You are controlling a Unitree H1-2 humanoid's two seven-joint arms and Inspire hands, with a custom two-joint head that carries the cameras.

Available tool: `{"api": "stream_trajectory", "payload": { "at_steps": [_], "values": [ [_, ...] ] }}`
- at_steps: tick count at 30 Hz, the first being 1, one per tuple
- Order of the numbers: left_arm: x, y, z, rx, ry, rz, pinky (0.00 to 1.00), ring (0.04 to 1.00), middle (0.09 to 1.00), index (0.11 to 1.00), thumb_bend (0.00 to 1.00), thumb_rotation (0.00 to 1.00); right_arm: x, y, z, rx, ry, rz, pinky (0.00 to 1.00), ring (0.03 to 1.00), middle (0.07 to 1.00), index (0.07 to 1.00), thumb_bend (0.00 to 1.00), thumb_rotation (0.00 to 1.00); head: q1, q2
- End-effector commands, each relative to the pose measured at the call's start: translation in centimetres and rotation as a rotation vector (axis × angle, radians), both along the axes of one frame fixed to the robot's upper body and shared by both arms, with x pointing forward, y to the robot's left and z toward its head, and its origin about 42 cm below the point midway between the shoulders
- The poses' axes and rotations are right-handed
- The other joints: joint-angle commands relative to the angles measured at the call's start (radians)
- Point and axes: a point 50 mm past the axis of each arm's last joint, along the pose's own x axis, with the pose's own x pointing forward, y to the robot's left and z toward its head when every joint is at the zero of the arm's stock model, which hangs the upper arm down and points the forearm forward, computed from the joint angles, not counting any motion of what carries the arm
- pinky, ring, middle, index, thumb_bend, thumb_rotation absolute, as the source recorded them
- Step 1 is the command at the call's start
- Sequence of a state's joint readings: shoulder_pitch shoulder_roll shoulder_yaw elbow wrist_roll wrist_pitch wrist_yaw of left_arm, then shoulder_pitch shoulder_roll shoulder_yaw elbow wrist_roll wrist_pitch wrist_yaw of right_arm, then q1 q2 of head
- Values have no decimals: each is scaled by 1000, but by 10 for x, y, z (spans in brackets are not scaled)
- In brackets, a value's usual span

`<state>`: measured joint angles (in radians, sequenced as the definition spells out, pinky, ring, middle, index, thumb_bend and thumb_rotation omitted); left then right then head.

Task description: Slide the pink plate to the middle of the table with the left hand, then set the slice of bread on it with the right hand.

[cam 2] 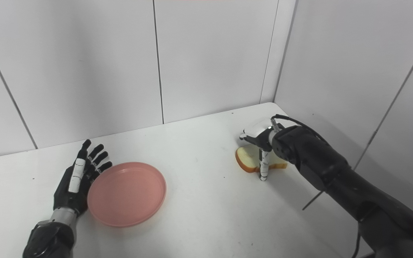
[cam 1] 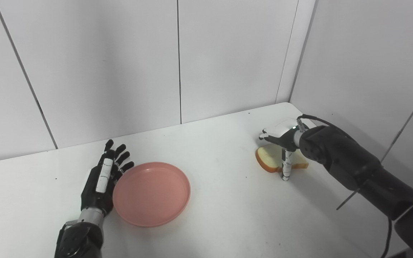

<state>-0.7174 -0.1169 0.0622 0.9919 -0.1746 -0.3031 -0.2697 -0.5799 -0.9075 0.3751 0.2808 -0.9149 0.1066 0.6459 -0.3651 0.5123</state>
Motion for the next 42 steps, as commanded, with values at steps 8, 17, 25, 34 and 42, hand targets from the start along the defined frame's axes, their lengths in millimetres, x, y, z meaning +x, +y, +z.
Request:
{"api": "stream_trajectory", "payload": {
  "at_steps": [8,17,25,34,42],
  "values": [
    [-27,3,-45,8,160,1,801,891,919,1000,903,741,8,-30,0,126,-32,-48,965,985,954,888,1000,206,5,3],
    [-27,4,-43,28,145,-4,789,893,921,1000,904,761,7,-41,-13,152,-26,-91,587,681,729,747,956,87,16,-4],
    [-27,2,-41,27,142,-1,808,894,917,1000,942,765,1,-45,-27,155,-55,-20,355,419,445,542,559,19,19,-3],
    [-30,1,-45,20,152,-2,792,887,911,1000,941,745,-16,-41,-52,135,-182,54,291,357,432,516,522,16,34,-16],
    [-31,-1,-45,27,142,-3,789,887,906,1000,942,742,-26,-35,-50,169,-293,110,271,341,417,518,519,12,37,-12]
  ]
}}
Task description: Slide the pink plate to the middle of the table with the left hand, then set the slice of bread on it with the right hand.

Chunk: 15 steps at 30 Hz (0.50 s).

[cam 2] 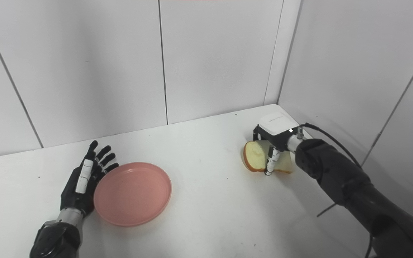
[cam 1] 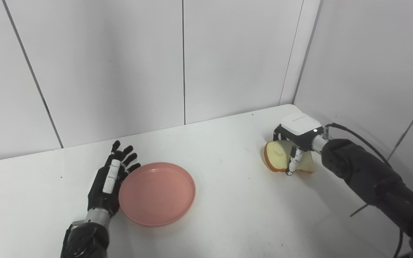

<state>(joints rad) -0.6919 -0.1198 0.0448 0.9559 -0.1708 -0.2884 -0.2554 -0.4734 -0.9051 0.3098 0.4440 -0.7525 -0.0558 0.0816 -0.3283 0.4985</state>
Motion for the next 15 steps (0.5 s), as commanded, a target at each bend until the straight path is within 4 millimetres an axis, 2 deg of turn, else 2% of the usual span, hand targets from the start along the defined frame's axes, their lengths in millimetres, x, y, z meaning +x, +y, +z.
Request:
{"api": "stream_trajectory", "payload": {
  "at_steps": [1,7,10,15],
  "values": [
    [-25,0,-42,23,136,-6,787,888,906,1000,938,751,-8,4,-15,-22,60,20,267,333,415,519,518,12,0,2],
    [-26,1,-41,26,143,-6,793,893,908,1000,923,760,-5,18,14,-43,24,114,244,305,411,519,518,11,4,10],
    [-25,1,-42,24,149,-1,791,889,903,1000,914,762,-1,30,39,-48,-8,143,223,280,414,510,520,11,2,7],
    [-25,1,-43,33,149,-7,788,899,904,1000,914,766,1,47,72,-52,-29,197,268,329,418,525,519,10,6,8]
  ]
}}
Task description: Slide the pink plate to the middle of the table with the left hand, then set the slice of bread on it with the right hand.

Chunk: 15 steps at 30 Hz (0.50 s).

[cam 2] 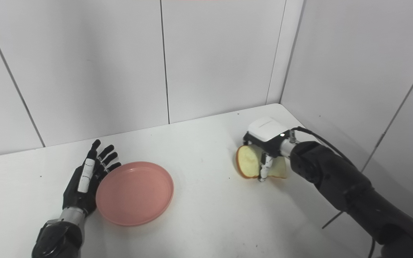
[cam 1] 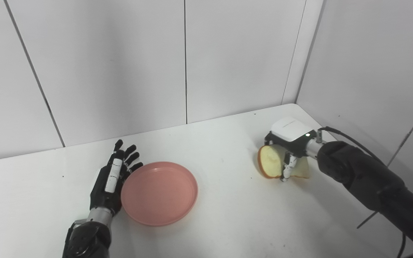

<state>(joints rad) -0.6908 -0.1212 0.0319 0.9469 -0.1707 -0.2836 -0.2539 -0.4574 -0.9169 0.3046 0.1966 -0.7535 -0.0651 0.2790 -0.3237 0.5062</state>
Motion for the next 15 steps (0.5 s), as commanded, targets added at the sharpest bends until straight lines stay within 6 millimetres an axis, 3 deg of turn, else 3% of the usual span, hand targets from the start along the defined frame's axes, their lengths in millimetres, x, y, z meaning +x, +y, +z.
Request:
{"api": "stream_trajectory", "payload": {
  "at_steps": [1,9,15],
  "values": [
    [-24,4,-44,32,153,2,780,897,903,1000,917,771,7,2,52,-17,-93,44,267,327,417,525,519,10,3,1],
    [-23,1,-41,31,152,-1,791,901,907,1000,868,775,4,30,95,-27,-51,116,272,333,418,530,518,8,15,5],
    [-24,-5,-40,42,147,-9,776,898,910,1000,903,783,1,53,120,-38,-106,209,277,343,423,524,521,6,46,10]
  ]
}}
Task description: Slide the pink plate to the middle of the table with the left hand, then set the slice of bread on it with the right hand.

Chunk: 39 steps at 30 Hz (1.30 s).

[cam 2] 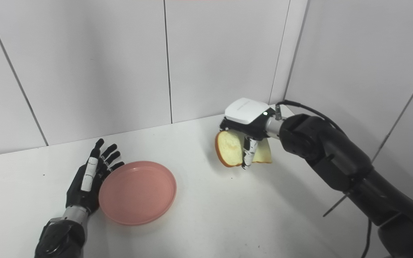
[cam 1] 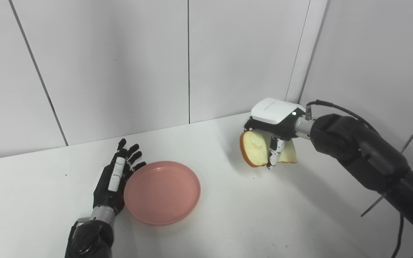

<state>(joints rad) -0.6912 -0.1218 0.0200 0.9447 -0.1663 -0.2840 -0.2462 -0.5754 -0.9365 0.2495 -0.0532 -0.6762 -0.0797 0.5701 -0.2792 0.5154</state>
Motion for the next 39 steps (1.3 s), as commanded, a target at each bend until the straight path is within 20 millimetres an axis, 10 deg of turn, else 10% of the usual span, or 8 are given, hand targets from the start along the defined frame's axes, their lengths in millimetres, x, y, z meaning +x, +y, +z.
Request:
{"api": "stream_trajectory", "payload": {
  "at_steps": [1,18,29,39],
  "values": [
    [-23,-5,-41,32,150,-6,775,897,910,1000,901,781,2,6,37,-5,-107,49,276,343,424,524,521,6,25,7],
    [-27,-40,-39,54,138,2,749,873,908,1000,921,805,24,88,6,130,-34,278,296,367,435,524,523,6,298,40],
    [-32,-41,-46,50,157,40,692,872,913,1000,901,789,40,145,-17,184,-15,361,201,268,404,515,521,5,335,33],
    [-33,-41,-47,48,158,46,682,876,911,1000,898,795,47,169,-28,161,21,377,297,363,436,517,522,7,336,32]
  ]
}}
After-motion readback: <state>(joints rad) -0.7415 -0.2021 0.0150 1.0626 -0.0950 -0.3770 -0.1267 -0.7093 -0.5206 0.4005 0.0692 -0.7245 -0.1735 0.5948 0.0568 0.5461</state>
